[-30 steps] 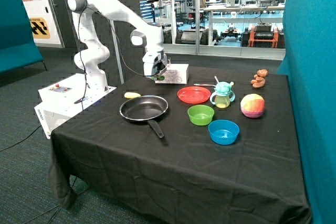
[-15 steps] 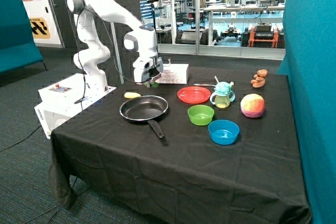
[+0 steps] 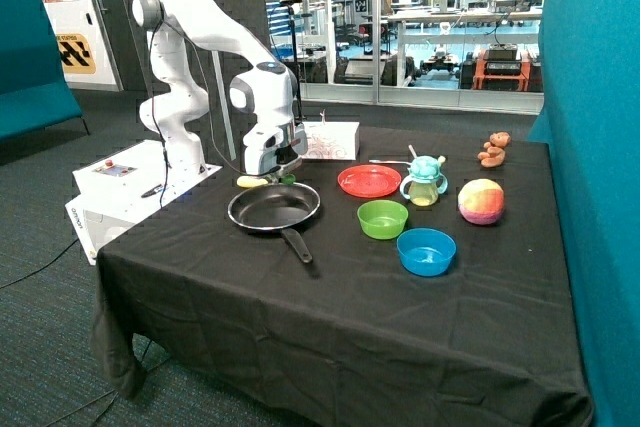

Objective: Cook the vegetables

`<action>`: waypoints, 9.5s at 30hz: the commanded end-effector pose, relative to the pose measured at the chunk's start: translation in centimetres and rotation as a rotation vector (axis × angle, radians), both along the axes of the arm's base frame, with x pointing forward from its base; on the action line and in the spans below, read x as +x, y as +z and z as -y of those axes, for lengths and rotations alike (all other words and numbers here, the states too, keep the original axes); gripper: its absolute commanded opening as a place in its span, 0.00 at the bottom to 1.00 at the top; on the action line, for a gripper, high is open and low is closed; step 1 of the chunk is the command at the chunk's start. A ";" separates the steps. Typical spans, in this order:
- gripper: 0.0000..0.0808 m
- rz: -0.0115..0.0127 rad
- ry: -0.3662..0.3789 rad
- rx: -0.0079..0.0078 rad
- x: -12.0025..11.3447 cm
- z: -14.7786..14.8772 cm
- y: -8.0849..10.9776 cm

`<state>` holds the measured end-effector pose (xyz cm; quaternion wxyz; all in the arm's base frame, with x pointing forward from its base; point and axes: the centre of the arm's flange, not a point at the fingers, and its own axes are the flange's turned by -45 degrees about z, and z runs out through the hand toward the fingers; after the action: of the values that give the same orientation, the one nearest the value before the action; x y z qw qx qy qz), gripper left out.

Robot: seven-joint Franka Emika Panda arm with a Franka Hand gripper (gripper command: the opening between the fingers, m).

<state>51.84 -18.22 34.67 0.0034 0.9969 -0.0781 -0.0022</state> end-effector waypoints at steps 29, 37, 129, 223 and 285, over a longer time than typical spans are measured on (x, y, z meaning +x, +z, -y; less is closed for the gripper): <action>0.94 0.0046 0.077 0.0066 1.0 2.2 -1.7; 0.94 0.0046 0.095 0.0067 0.9 1.6 -1.5; 0.89 0.0033 0.469 0.0075 -18.2 -6.8 -1.5; 0.00 0.0034 0.423 0.0074 -15.2 -8.3 -7.2; 0.00 0.0036 0.387 0.0073 -6.7 -8.0 2.1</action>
<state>41.75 -8.81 36.18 0.0025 0.9897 0.1430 0.0043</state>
